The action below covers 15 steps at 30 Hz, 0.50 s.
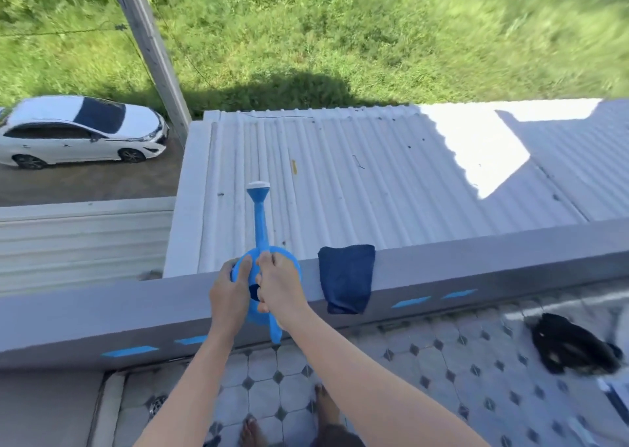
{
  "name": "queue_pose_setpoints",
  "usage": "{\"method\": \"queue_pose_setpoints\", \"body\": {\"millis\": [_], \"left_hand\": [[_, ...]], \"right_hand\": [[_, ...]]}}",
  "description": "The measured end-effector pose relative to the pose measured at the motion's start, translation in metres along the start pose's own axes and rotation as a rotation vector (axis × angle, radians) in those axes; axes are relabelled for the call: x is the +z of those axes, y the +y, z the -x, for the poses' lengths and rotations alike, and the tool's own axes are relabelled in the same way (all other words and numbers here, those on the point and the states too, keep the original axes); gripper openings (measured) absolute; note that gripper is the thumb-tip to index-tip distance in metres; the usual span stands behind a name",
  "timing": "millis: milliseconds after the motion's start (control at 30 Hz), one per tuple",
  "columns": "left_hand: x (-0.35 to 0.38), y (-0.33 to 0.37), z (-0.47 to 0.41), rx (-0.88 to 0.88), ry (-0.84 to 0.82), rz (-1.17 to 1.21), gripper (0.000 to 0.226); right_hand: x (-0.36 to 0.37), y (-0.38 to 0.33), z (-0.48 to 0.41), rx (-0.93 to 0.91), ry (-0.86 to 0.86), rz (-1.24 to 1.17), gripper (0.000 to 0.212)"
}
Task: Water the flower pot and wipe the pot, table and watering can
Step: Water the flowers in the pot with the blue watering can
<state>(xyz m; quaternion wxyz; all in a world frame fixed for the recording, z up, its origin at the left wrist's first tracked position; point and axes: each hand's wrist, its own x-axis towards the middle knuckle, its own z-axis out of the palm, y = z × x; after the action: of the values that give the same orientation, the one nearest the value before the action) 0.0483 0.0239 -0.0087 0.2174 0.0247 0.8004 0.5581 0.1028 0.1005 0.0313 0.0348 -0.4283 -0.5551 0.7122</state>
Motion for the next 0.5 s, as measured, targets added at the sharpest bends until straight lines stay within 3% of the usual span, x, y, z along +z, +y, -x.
{"method": "queue_pose_setpoints", "body": {"millis": [167, 333, 500], "left_hand": [[0.0009, 0.0031, -0.0050, -0.002, -0.033, 0.033, 0.033], [-0.0011, 0.0014, -0.0030, 0.013, -0.031, 0.025, 0.033], [0.0022, 0.0032, -0.0015, 0.014, -0.009, 0.024, 0.034]], "right_hand": [[-0.0021, -0.0072, -0.0001, 0.051, 0.001, -0.041, 0.029], [-0.0053, -0.0002, -0.0019, -0.020, -0.027, 0.024, 0.033], [-0.0023, -0.0026, -0.0014, -0.067, 0.069, -0.008, 0.040]]}}
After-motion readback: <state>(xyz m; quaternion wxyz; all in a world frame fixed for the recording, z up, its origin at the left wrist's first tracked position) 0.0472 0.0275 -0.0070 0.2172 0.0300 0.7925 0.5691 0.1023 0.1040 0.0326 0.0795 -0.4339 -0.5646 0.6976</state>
